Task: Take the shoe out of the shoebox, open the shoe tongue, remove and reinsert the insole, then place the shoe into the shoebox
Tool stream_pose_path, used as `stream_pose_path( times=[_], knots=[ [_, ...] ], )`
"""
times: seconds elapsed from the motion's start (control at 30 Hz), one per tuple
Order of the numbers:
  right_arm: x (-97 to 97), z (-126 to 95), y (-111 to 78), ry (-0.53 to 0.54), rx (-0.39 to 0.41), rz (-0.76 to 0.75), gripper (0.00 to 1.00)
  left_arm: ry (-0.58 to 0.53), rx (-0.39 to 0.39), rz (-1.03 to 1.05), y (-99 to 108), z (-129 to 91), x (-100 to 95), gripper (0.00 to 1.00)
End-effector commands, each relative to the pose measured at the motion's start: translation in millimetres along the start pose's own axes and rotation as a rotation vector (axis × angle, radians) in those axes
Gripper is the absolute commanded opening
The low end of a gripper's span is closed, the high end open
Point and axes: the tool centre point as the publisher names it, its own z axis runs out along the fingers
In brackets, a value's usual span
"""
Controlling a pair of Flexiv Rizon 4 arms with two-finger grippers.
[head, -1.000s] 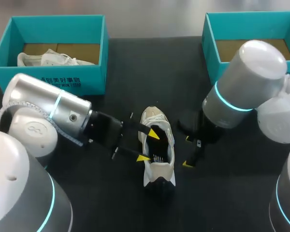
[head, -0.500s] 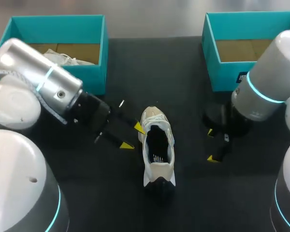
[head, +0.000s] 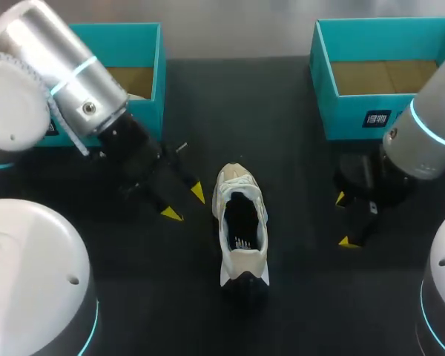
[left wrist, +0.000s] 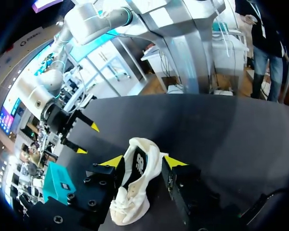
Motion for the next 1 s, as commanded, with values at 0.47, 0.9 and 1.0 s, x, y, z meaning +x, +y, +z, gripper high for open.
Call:
stream_pose_path(
  times=[0.47, 0.9, 1.0],
  knots=[
    [1.8, 0, -0.5, -0.004, 0.001, 0.000, 1.00, 0.576, -0.029, 0.072, -17, -29, 7.9, 0.00],
    [0.5, -1, -3.8, -0.004, 0.005, 0.005, 1.00, 0.576, -0.029, 0.072, -17, -29, 7.9, 0.00],
    [-0.2, -8, -17.7, 0.001, 0.001, 0.013, 1.00, 0.632, -0.065, 0.128, -21, -28, -2.3, 0.00]
  ],
)
